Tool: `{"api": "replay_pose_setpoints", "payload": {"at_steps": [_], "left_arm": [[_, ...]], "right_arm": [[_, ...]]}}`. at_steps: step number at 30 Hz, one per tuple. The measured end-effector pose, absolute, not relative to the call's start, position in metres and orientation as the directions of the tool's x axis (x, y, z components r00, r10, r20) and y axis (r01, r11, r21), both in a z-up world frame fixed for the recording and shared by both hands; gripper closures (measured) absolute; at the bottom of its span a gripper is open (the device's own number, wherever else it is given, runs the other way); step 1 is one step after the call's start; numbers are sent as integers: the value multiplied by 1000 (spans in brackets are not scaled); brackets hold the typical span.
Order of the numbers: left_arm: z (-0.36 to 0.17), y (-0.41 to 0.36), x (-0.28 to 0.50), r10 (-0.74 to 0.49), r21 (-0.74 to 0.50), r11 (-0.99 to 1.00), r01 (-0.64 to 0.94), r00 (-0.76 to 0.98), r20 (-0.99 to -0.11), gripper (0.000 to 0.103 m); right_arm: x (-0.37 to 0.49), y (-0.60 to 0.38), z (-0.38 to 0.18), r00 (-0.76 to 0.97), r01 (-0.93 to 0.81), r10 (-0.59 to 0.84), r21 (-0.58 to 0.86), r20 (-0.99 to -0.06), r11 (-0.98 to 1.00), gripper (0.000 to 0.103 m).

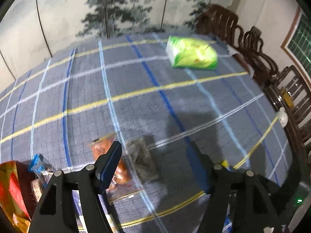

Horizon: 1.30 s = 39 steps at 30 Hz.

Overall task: Organize snacks
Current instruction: 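Grasp the dark seaweed packet with the left tool and lift it, then carry the dark packet into the gold tin and open the left tool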

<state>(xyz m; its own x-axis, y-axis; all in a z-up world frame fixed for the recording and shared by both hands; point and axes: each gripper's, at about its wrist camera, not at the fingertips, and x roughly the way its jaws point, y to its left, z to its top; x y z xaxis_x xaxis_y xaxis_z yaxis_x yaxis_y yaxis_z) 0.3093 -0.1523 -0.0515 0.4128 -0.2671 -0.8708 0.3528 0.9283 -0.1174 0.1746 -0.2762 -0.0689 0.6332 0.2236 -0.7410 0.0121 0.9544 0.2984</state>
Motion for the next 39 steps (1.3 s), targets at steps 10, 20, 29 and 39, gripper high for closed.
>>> {"api": "replay_pose_setpoints", "payload": {"at_steps": [10,20,29,39], "left_arm": [[-101,-168,314,-234,-96,915,391,322,-918,80],[-77,-151,261,-282,-92,900,426,408,-868,80],[-27,-48,173,-336,-215,928,303,440,-833,80],[-24,124,137,-192,-207,978,18,470,-862,80]], "right_arm": [[174,-282,-70,632,14,249,332,-734,943,72],[176,-279,-70,628,13,219,292,-746,956,72],[178,-268,-67,625,13,163,219,-763,976,72],[174,-252,-64,617,25,81,122,-783,992,72]]}}
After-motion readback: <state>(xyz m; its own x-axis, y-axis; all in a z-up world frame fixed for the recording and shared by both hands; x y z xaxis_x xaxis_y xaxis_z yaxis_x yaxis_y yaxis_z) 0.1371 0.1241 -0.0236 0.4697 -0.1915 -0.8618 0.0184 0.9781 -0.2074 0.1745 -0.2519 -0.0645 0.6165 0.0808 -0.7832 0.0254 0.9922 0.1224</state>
